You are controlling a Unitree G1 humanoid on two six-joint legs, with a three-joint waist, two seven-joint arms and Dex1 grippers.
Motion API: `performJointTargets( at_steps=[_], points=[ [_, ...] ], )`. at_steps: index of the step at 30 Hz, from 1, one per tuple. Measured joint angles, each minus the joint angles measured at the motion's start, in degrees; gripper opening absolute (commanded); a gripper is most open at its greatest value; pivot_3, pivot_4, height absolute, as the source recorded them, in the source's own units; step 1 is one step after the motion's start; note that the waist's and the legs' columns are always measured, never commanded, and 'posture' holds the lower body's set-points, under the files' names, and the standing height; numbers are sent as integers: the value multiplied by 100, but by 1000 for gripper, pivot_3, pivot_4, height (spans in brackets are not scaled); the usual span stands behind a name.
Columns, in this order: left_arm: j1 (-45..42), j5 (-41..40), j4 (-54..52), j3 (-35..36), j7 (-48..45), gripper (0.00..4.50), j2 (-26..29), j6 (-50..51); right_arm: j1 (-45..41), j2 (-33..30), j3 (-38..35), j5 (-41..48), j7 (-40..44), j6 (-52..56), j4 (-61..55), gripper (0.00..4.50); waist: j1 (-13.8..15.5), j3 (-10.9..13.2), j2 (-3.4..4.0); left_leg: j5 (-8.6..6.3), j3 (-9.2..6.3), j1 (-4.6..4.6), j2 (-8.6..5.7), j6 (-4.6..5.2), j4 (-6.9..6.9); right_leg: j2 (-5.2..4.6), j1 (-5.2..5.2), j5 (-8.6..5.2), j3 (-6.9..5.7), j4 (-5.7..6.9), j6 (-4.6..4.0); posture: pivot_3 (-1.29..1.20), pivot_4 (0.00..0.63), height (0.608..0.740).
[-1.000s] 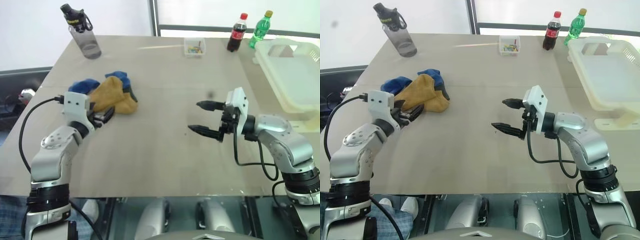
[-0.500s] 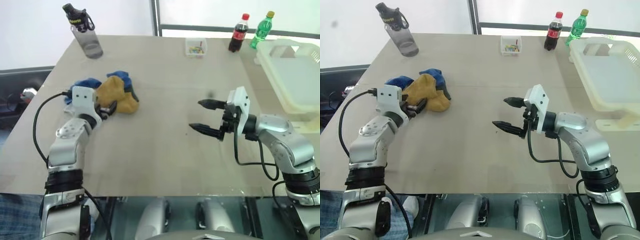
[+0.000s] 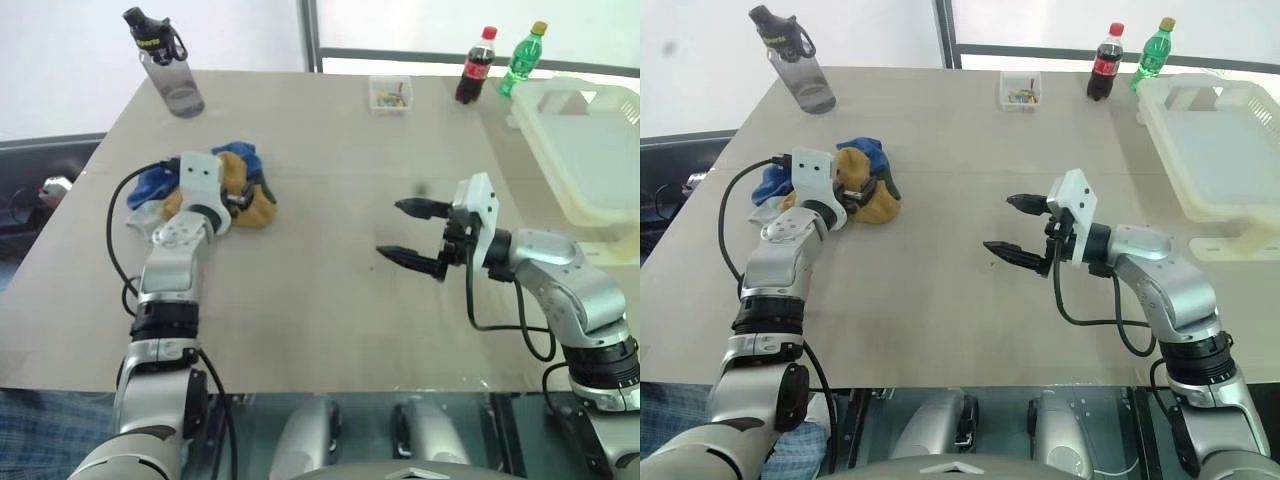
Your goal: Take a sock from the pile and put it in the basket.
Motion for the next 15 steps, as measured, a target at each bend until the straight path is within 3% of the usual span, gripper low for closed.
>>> performJointTargets(
  at_steps=[2,10,11,15],
  points=[
    [-58,16,157,0,52,3795,-10,17,0,2,0,-17,0,-14,9,4475,1,0,0,0,0,0,0,0,1,0,0,0,-1,0,0,0,150,740],
    [-169,237,255,-108,76,298,93,30,25,20,0,-78,0,-103,44,4500,3,0,0,0,0,0,0,-1,3,1,0,0,-1,3,0,0,150,740],
    [-169,265,255,-113,77,46,93,26,27,22,0,-85,0,-105,45,4500,3,0,0,0,0,0,0,-1,4,1,0,0,-1,4,0,0,150,740],
    [-169,301,240,-115,76,46,93,26,30,36,0,-101,2,-111,48,4500,3,0,0,0,0,0,0,-1,7,1,0,0,0,7,0,0,150,740]
  ],
)
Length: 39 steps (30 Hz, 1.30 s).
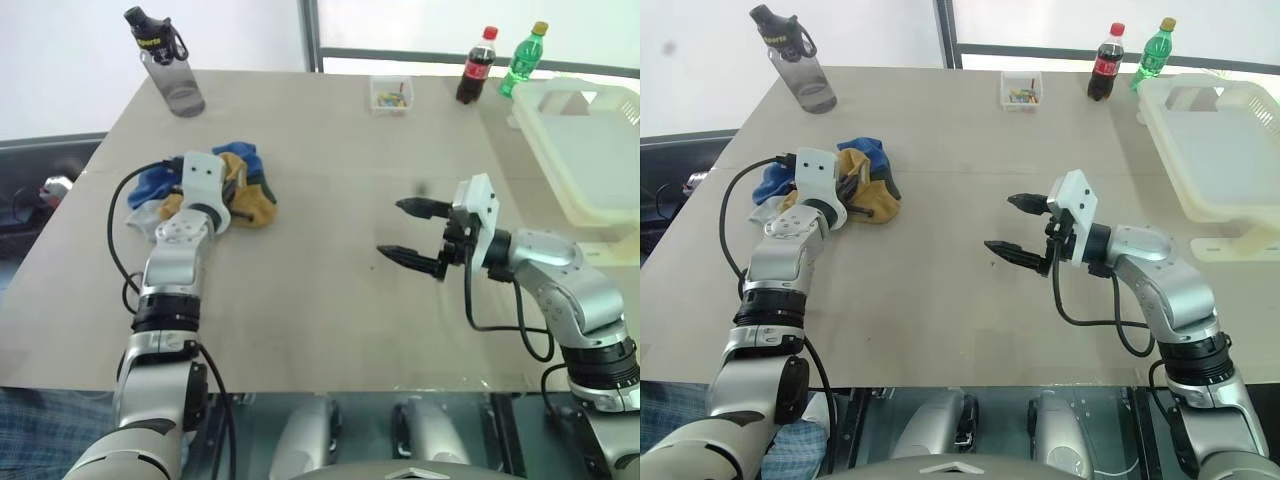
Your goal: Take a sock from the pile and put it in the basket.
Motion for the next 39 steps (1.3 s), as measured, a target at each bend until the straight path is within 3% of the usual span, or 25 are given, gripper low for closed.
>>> performJointTargets(
  at_steps=[5,11,15,21,29,34,39],
  points=[
    [39,-46,-610,1,-87,46,-3,256,14,2,0,-16,3,-7,9,4500,7,0,0,0,-2,-4,0,0,8,-1,0,0,1,5,0,0,150,740],
    [424,-300,-2070,-364,-584,46,-59,1337,73,-161,-97,-13,6,-6,16,4500,12,0,0,0,-4,-7,0,0,31,-4,1,0,17,20,0,0,150,740],
    [483,-640,-2922,-832,-858,46,-406,2290,166,-484,-388,20,28,6,4,4500,29,2,-3,-1,-9,-7,0,1,50,-5,5,-1,19,37,0,0,150,740],
    [427,-779,-3152,-1513,-892,46,-1136,2787,847,-1368,-1171,37,155,20,9,4500,22,4,-6,-1,-8,-7,2,2,51,-15,6,-1,25,41,0,0,150,740],
    [197,-874,-2908,-2127,-1069,46,-1912,2790,1240,-1807,-1900,24,145,6,27,4500,18,3,-5,-2,0,-4,6,4,54,-13,5,-1,36,43,0,0,150,740],
    [186,-1133,-3038,-2420,-1597,46,-1719,3177,1455,-1843,-2029,48,64,24,-55,4500,-10,3,-4,-2,-1,-1,13,3,53,-10,5,-2,37,44,0,0,150,740],
    [-96,-1845,-3726,-2132,-2147,46,-1047,4317,1510,-1842,-2046,107,7,87,-124,4500,-2,3,-3,-1,-2,1,14,3,53,-4,5,-2,37,45,0,0,150,740]
  ],
)
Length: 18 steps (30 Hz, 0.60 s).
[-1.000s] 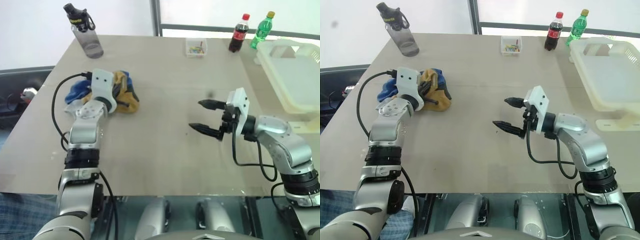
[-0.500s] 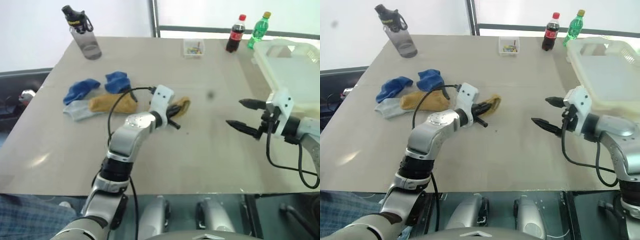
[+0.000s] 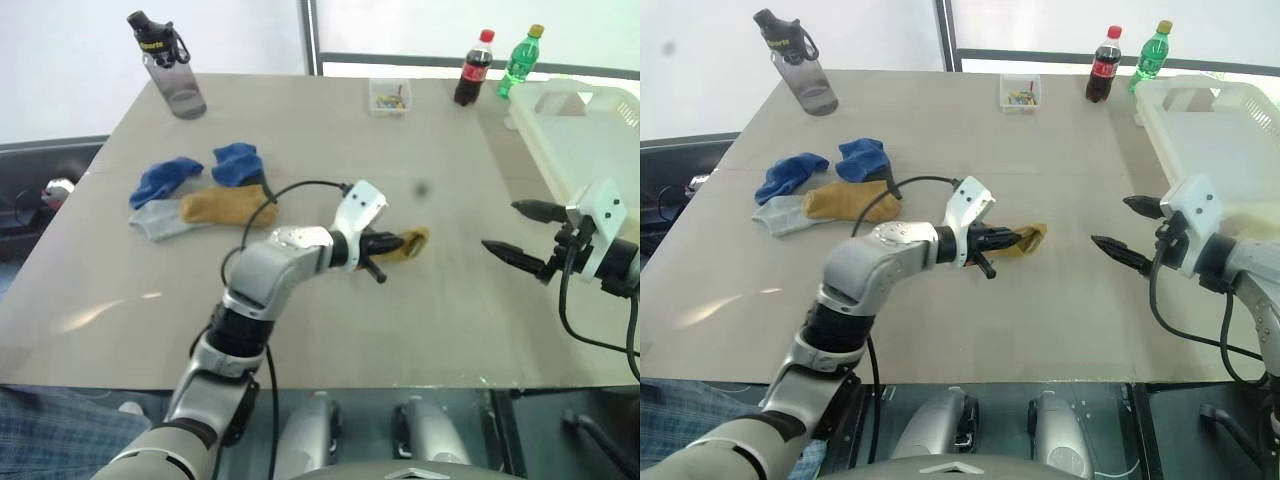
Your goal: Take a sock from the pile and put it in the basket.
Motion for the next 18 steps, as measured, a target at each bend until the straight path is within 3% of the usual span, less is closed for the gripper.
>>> performJointTargets(
  at_steps=[3,9,10,12,14,15,18],
  points=[
    [96,-552,-496,64,-458,46,515,573,1,-1,0,5,-15,11,-25,4500,0,0,1,0,1,-1,-1,0,0,2,0,0,3,-4,1,0,150,740],
    [218,-521,-601,48,-347,46,583,178,-1,0,0,11,-19,30,-36,4500,35,1,-1,0,-4,0,-5,0,2,-6,7,0,-5,-4,1,0,150,740],
    [217,-385,-474,42,-212,503,422,-108,-2,1,1,12,-31,33,-38,4500,31,1,-1,0,-4,0,-6,0,2,-8,7,0,-3,-4,1,0,150,740],
    [217,-179,-299,-39,-28,913,271,-420,-5,1,2,16,-43,33,-47,4500,27,1,-1,0,-4,0,-6,0,2,-8,7,0,-4,-4,0,0,150,740],
    [218,43,-163,-185,101,1908,203,-703,-7,1,2,21,-45,33,-54,4500,21,1,-1,0,-4,0,-6,0,1,-6,6,0,-4,-3,0,0,150,740],
    [218,97,-142,-220,117,2044,202,-768,-7,1,2,22,-45,34,-55,4500,21,1,-1,0,-4,-1,-5,0,1,-6,6,0,-4,-4,0,0,150,740],
    [260,477,8,-589,251,3251,50,-1330,-7,0,2,28,-45,34,-55,4500,19,1,-1,0,-3,-1,-5,1,1,-7,6,0,-3,-5,0,0,150,740]
  ],
)
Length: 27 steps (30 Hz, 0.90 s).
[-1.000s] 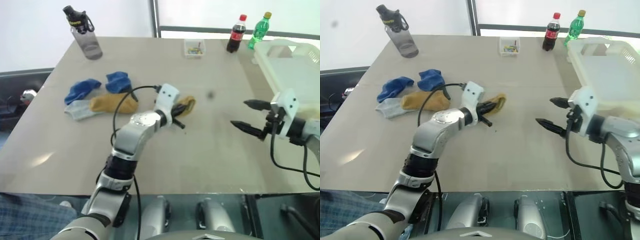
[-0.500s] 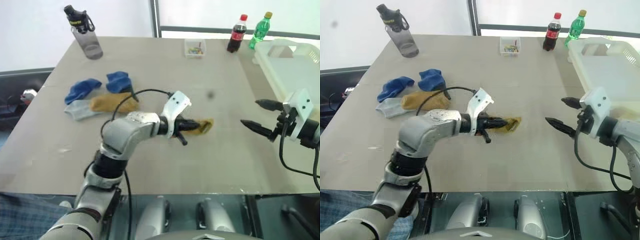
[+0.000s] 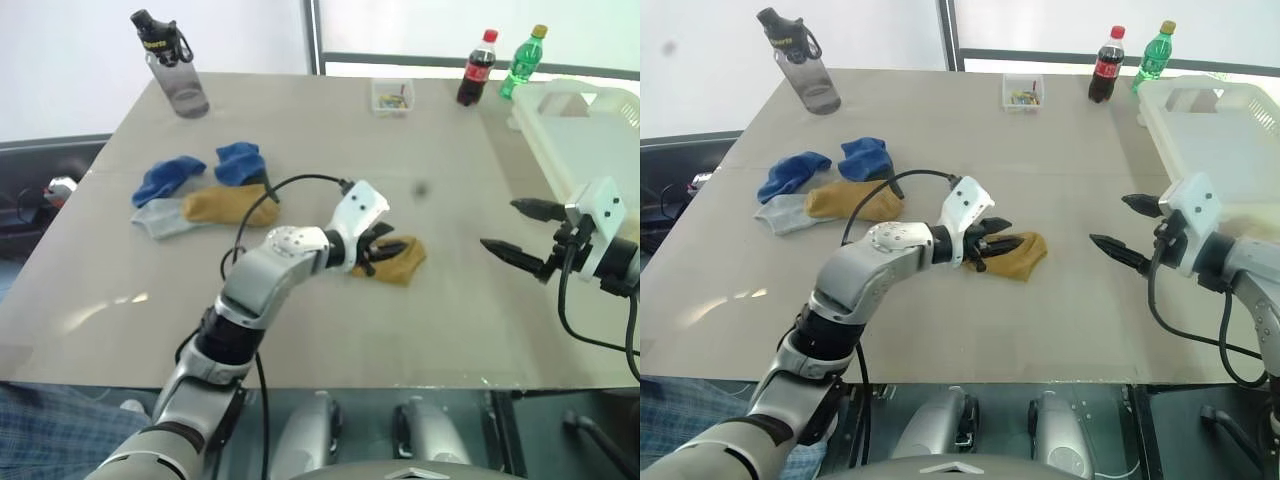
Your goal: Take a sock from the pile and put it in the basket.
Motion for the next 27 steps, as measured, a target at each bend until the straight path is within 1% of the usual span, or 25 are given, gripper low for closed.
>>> performJointTargets(
  at_steps=[3,7,8,12,15,16,17,19,23,27],
  points=[
    [107,111,-1,-142,34,4458,-56,-139,0,-3,0,0,0,0,0,4500,0,0,0,0,0,0,0,0,0,-1,0,0,0,0,0,0,150,740],
    [218,132,-153,-85,-11,4458,143,-395,0,-12,0,6,-1,6,-24,4500,-11,0,0,0,-1,1,3,0,0,0,-1,0,0,1,0,0,150,740],
    [242,164,-221,38,-52,4458,295,-523,-1,-18,0,9,-1,8,-33,4500,-14,-1,1,0,-1,2,3,0,0,0,-1,0,0,2,0,0,150,740],
    [538,295,-451,462,-415,4458,1186,-1173,13,-37,-13,24,1,10,-54,4500,-22,0,2,0,0,2,5,0,-2,0,-3,0,1,0,-1,0,150,740],
    [932,555,-504,759,-879,4458,1977,-2152,16,-43,-12,24,8,10,-47,4500,-9,0,3,0,1,1,3,0,-2,-4,-3,0,0,-4,-1,0,150,740],
    [992,605,-497,789,-943,4458,2060,-2325,13,-42,-11,24,9,10,-45,4500,6,0,3,0,1,1,2,0,-2,-6,-2,0,-2,-5,0,0,150,740],
    [1096,711,-484,805,-1086,4458,2196,-2705,3,-43,-10,25,17,10,-45,4500,26,0,2,0,-1,1,1,0,-2,-8,1,0,-5,-8,0,0,150,740],
    [1259,811,-380,813,-1307,4458,2314,-3285,-23,-43,1,22,34,9,-33,4500,45,0,2,-1,-1,1,-1,1,-1,-10,3,0,-5,-10,0,0,150,740],
    [1385,1053,158,812,-1605,4458,2354,-4400,-51,-42,33,14,61,6,32,4500,34,0,3,-1,-2,1,0,2,-1,-8,1,0,-7,-7,0,0,150,740],
    [1378,1380,722,711,-1793,4458,2365,-5137,-71,-42,41,-1,98,2,78,4500,-1,0,3,-2,0,2,0,3,-1,-4,1,0,-7,-6,0,0,150,740]
  ],
)
